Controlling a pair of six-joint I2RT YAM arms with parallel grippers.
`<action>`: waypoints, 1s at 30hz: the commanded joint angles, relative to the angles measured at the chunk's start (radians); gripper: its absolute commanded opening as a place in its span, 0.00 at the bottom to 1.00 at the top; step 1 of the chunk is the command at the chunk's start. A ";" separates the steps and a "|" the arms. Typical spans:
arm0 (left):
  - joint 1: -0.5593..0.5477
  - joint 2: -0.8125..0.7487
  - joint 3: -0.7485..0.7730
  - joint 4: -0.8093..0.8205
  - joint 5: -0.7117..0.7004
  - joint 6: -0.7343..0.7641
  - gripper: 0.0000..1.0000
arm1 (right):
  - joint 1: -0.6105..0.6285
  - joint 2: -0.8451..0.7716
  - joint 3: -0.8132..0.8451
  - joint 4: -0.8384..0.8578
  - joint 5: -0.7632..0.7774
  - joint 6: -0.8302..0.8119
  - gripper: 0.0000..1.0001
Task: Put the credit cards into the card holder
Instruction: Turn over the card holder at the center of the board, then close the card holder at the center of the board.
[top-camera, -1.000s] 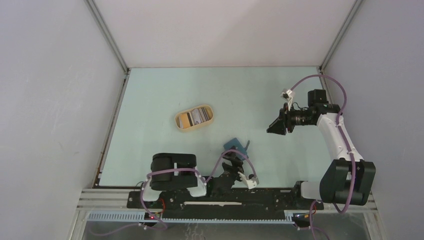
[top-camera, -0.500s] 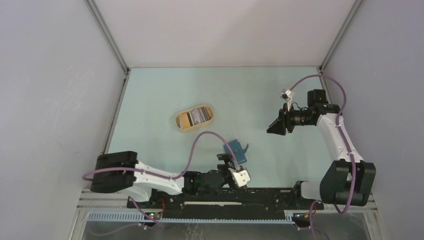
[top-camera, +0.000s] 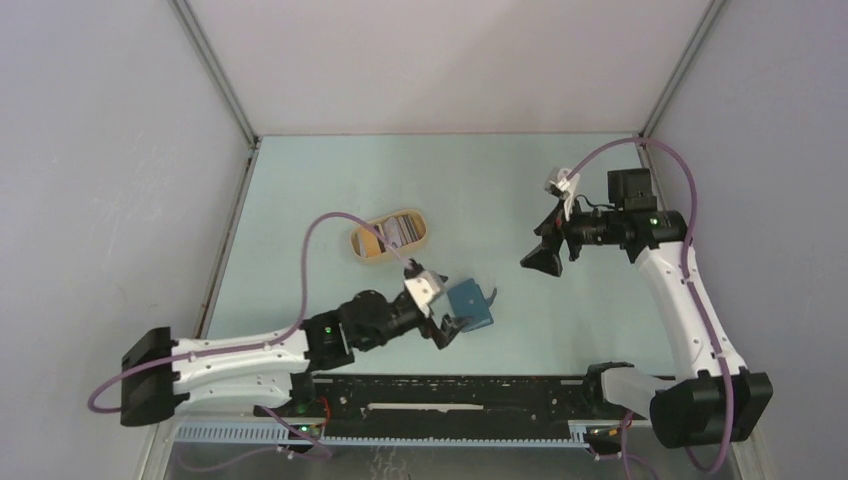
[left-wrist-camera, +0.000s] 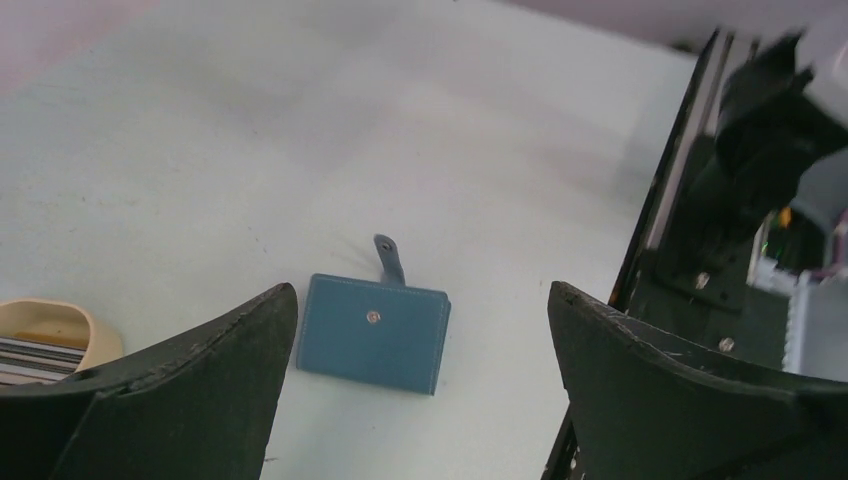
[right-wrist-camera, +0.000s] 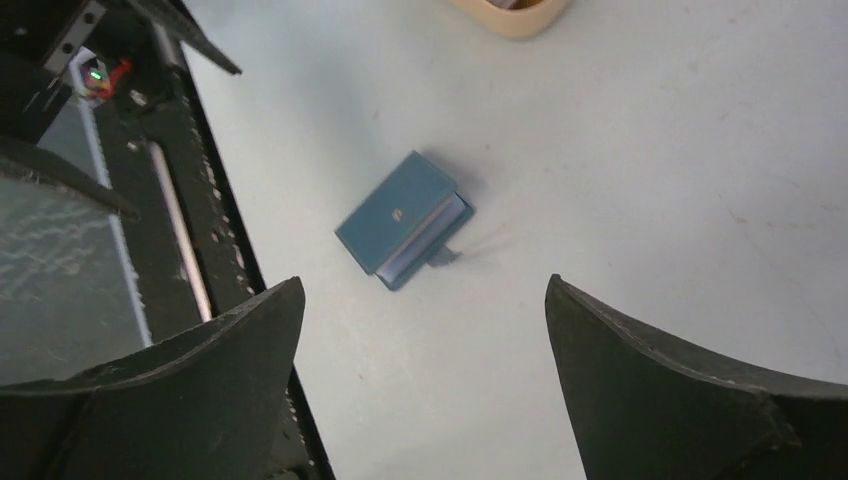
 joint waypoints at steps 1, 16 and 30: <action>0.115 -0.127 -0.089 0.073 0.138 -0.167 1.00 | 0.044 0.109 0.066 -0.057 -0.074 0.063 1.00; 0.463 -0.067 -0.188 0.217 0.336 -0.558 0.98 | 0.153 0.186 -0.191 0.411 0.097 0.537 0.92; 0.493 0.421 0.031 0.201 0.435 -0.680 0.48 | 0.242 0.343 -0.225 0.442 0.342 0.624 0.64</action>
